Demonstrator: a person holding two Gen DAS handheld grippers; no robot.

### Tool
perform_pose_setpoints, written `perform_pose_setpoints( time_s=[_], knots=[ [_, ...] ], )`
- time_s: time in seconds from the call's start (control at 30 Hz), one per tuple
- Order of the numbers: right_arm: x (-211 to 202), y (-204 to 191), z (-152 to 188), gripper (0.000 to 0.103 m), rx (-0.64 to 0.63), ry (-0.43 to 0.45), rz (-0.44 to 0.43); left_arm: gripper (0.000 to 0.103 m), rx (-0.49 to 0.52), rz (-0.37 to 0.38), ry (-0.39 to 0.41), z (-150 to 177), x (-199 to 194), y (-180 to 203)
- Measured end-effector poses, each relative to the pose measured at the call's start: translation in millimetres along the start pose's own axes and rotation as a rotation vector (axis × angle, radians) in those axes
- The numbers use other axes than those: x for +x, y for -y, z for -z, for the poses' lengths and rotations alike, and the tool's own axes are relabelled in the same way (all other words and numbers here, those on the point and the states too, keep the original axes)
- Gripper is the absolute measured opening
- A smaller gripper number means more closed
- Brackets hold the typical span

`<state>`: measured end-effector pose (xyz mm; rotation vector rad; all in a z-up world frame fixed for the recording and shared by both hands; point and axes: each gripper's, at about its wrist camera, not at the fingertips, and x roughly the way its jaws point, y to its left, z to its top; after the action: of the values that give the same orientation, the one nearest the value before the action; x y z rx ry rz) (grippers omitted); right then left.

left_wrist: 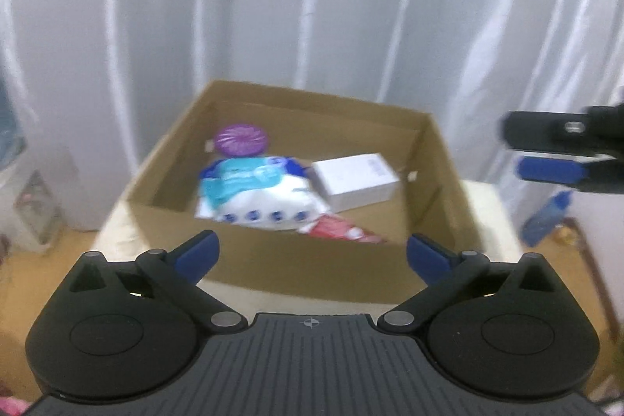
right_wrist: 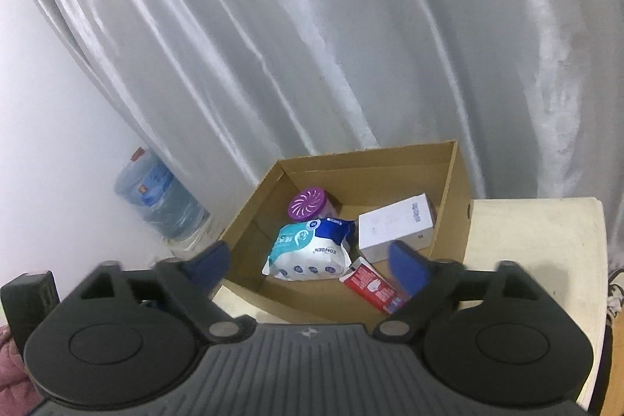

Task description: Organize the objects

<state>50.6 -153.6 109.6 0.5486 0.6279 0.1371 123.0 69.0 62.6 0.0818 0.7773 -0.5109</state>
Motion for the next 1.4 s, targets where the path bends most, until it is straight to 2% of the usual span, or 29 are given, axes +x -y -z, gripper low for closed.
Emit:
perform_pose_setpoints(
  time_s=[0.17,0.27,0.43,0.73,1.0,1.23,1.4],
  knots=[
    [-5,-7,19,0.099,0.026,0.015,0.005,0.103,-0.012,-0.069,-0.023,7,-3,-12],
    [-6,-12,28,0.1,0.03,0.018,0.024,0.103,-0.006,-0.1,-0.009,12,-10,-16],
    [-8,-15,43,0.102,0.048,0.004,0.033,0.103,-0.01,-0.106,0.015,14,-20,-19],
    [-9,-28,55,0.103,0.005,0.004,0.092,0.103,-0.027,-0.148,-0.016,17,-22,-24],
    [-10,-41,55,0.103,-0.046,0.02,0.122,0.103,-0.003,-0.194,-0.019,20,-24,-24],
    [-14,-53,57,0.103,-0.126,0.082,0.213,0.103,0.083,-0.182,0.0,22,-27,-15],
    [-8,-64,61,0.103,-0.17,0.096,0.292,0.103,0.046,-0.165,-0.006,23,-24,-22]
  ],
)
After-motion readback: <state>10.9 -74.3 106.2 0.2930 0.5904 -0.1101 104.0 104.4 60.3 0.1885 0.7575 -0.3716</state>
